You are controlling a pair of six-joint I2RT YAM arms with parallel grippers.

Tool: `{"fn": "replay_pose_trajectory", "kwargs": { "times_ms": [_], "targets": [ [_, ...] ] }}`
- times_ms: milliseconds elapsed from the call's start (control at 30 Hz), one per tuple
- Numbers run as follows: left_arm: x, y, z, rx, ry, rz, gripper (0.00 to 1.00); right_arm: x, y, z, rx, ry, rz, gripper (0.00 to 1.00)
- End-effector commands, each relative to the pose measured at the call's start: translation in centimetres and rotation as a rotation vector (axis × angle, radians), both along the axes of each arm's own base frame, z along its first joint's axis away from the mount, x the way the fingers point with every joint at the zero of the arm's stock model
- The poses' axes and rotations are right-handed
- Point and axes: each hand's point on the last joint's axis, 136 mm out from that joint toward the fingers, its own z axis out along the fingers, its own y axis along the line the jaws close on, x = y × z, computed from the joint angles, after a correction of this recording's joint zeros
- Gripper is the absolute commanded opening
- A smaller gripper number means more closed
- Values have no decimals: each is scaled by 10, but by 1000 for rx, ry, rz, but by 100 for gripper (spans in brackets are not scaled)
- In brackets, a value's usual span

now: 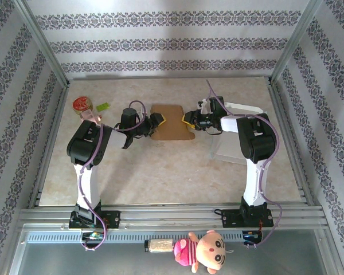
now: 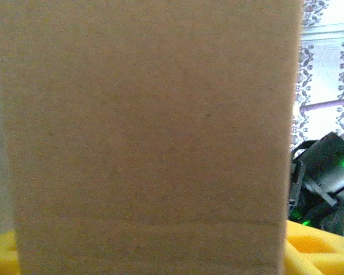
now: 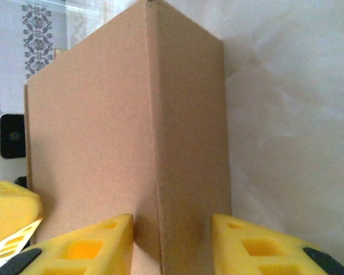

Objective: Fold the paper box

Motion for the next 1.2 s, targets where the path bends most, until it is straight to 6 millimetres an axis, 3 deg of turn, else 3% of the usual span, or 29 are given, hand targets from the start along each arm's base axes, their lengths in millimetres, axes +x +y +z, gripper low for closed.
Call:
{"fn": "replay_pose_trajectory", "kwargs": {
  "times_ms": [0,133,267,333,400,500,633,800,1000,1167],
  "targets": [
    [4,-4,28,-4,-31,6,57,-10,-14,-9,-86,32,-51,50],
    [4,0,30,46,-11,11,49,-14,-22,24,-127,-45,-76,62],
    [2,4,44,78,5,25,48,-23,-29,85,-196,-257,-96,73],
    [0,7,54,101,13,39,49,-35,-24,118,-259,-440,-55,86],
    [-1,11,63,125,26,52,49,-51,-14,143,-449,-693,-14,91],
    [-3,13,79,148,30,53,49,-80,19,167,-744,-1163,132,98],
    [-2,10,97,122,42,46,49,-92,46,173,-928,-1453,265,98],
    [0,9,117,58,40,74,49,-94,70,161,-1048,-1695,433,98],
    [-3,8,133,39,32,64,49,-53,72,145,-1319,-1799,444,98],
    [-5,6,141,15,33,58,49,-20,61,150,-1554,-1834,323,98]
  ]
}}
